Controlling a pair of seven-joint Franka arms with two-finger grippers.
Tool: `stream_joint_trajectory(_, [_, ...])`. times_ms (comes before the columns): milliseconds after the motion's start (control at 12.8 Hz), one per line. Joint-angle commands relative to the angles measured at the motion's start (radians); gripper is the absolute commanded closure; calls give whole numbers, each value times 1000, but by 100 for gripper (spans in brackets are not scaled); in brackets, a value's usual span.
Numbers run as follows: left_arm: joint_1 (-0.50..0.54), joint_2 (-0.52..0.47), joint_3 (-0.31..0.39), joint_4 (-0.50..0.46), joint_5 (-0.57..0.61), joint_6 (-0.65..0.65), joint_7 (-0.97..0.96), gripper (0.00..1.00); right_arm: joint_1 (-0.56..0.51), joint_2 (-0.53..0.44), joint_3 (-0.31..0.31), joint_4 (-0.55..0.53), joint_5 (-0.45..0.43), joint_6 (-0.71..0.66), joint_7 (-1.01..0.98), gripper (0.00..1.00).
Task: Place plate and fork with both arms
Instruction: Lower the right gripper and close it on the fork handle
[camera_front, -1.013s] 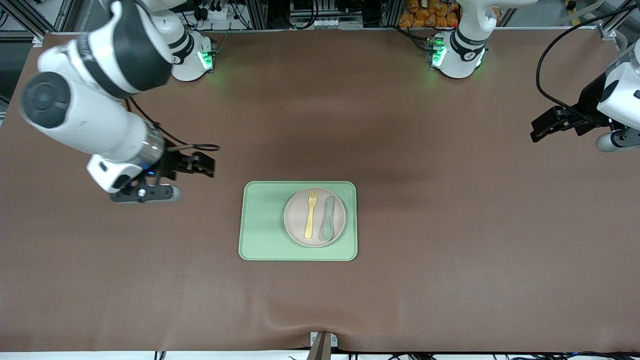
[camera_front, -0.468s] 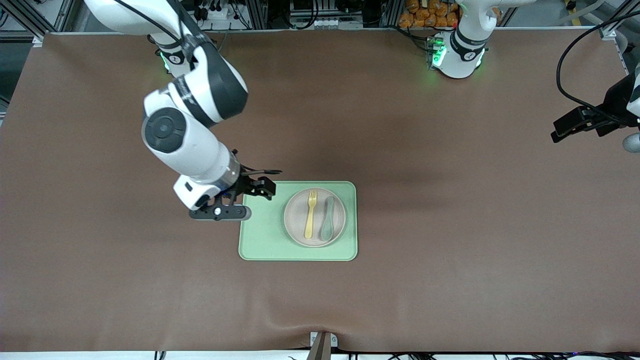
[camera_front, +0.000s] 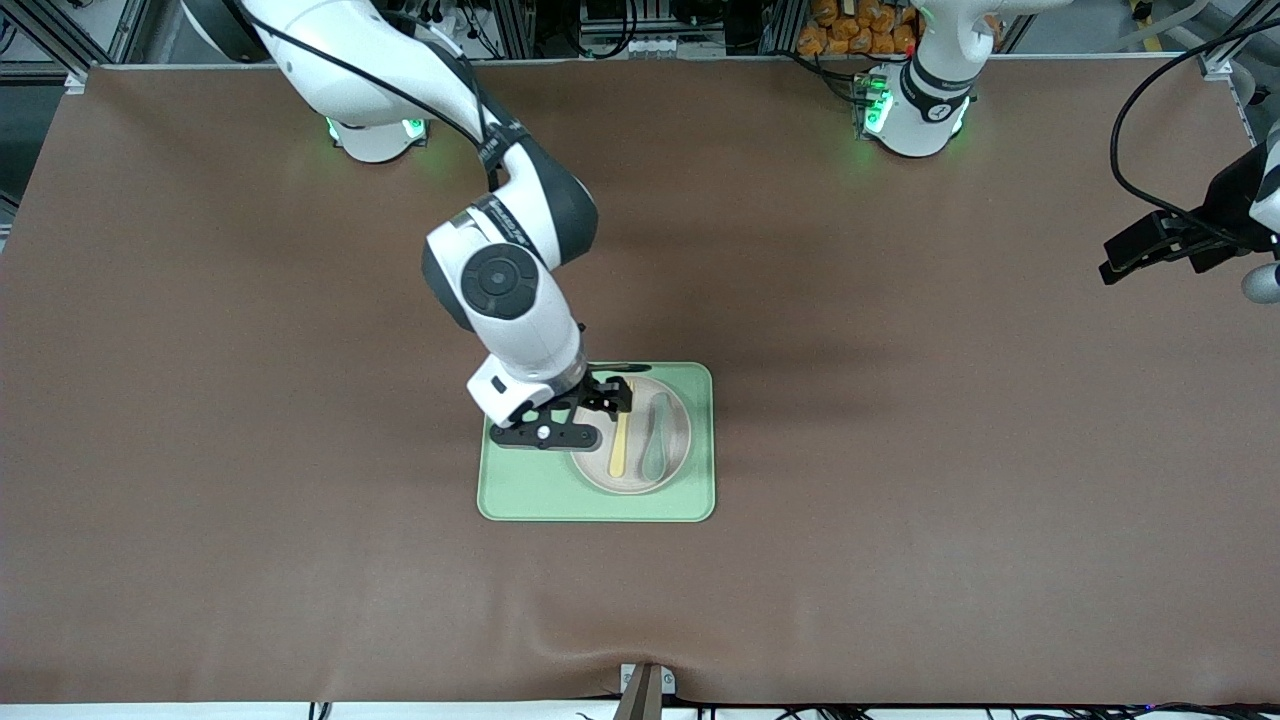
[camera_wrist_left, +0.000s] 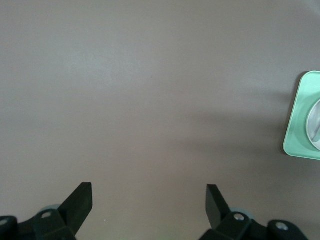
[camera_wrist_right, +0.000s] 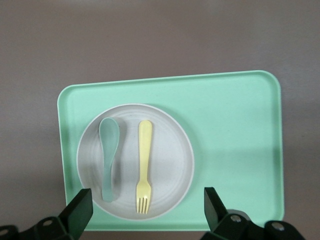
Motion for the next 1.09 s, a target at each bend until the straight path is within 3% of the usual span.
stream_joint_trajectory(0, [4, -12, -11, -11, 8, 5, 8, 0, 36, 114, -11, 102, -67, 21, 83, 10])
stream_joint_trajectory(545, [4, -21, -12, -5, 6, 3, 9, 0, 52, 221, -11, 102, -118, 93, 103, 33])
stream_joint_trajectory(1013, [7, -34, -11, -5, 17, -8, 11, 0, 65, 272, -11, 102, -118, 142, 114, 42])
